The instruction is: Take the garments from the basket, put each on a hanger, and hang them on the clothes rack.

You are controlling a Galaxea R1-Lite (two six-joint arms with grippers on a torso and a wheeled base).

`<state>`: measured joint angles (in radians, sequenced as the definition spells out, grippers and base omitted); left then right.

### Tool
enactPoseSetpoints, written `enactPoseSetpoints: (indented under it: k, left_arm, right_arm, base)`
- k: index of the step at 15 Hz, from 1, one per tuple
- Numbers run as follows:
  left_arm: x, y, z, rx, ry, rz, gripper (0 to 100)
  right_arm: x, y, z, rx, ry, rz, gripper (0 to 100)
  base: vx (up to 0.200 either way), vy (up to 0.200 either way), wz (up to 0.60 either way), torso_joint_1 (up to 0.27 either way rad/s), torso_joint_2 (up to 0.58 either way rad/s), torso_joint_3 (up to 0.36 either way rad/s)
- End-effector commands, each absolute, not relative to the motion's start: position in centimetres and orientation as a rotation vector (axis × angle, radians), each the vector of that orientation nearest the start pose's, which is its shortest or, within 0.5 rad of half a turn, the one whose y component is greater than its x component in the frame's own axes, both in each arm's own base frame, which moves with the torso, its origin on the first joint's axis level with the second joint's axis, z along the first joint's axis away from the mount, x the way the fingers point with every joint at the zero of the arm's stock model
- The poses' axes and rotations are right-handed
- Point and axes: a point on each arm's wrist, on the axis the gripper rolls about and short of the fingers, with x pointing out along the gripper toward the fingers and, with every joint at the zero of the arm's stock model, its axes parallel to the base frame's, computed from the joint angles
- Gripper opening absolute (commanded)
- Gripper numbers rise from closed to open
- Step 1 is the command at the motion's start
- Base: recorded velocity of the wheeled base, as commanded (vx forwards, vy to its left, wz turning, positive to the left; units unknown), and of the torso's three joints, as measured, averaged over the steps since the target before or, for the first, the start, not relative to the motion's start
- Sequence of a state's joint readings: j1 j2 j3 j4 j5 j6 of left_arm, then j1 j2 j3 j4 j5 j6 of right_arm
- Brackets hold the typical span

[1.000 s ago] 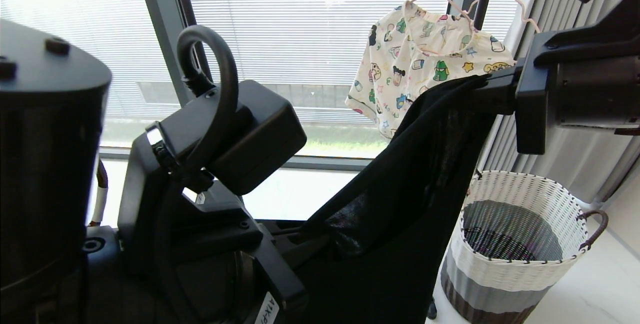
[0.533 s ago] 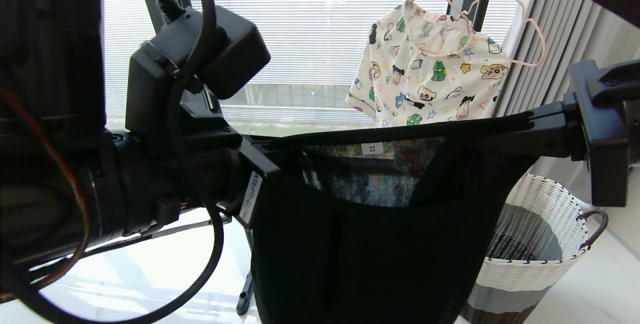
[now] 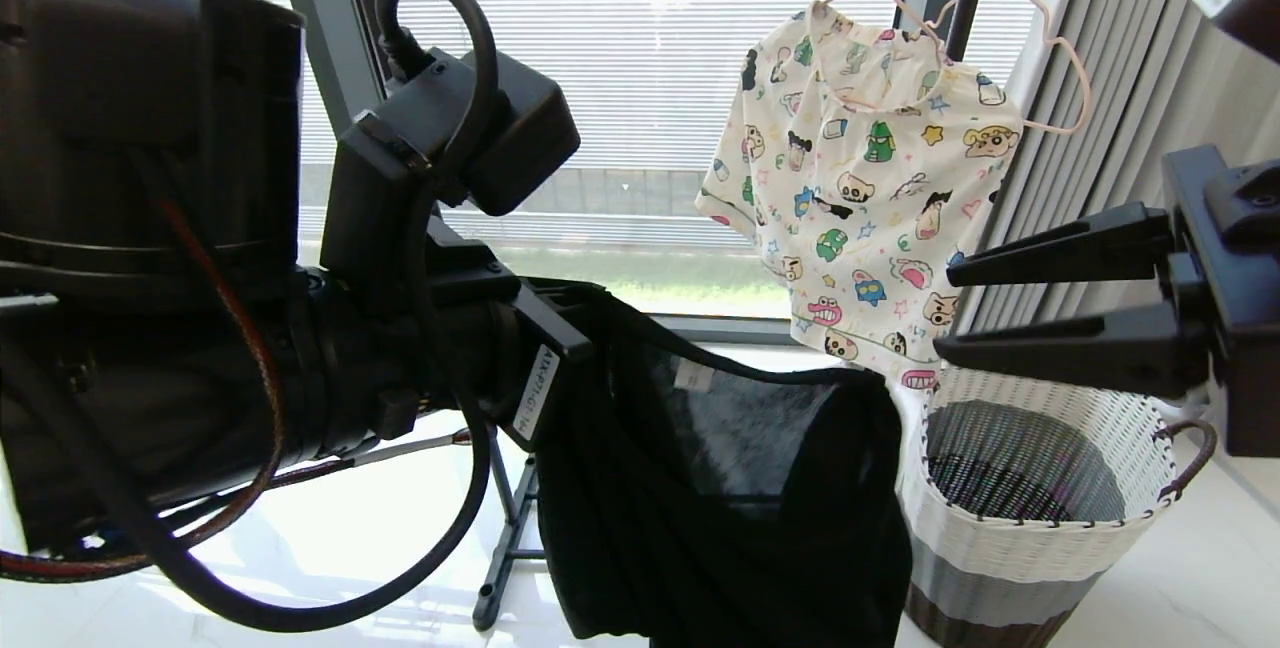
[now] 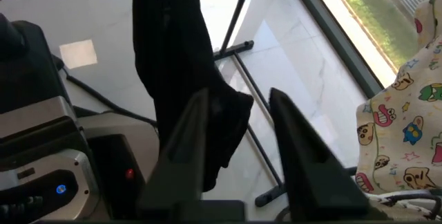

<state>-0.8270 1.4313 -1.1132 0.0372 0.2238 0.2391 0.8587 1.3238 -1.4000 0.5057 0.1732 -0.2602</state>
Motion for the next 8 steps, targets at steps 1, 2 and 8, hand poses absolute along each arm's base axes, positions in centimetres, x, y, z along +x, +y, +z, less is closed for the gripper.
enactPoseSetpoints:
  k: [1, 2, 8]
  left_arm:
    - [17.3, -17.2, 27.2, 0.419, 0.264, -0.611, 0]
    - [17.5, -16.8, 27.0, 0.422, 0.275, -0.592, 0]
    - [15.4, -6.1, 24.0, 0.366, 0.376, -0.232, 0]
  right_arm:
    - [10.8, 13.3, 33.2, -0.389, 0.292, 1.071, 100]
    - [10.4, 12.5, 32.7, -0.398, 0.316, 1.058, 100]
    - [10.3, 4.1, 30.2, -0.353, 0.428, 0.363, 100]
  base:
    - [0.000, 0.000, 0.00, 0.000, 0.00, 0.000]
    - [0.000, 0.000, 0.00, 0.000, 0.00, 0.000]
    - [0.000, 0.000, 0.00, 0.000, 0.00, 0.000]
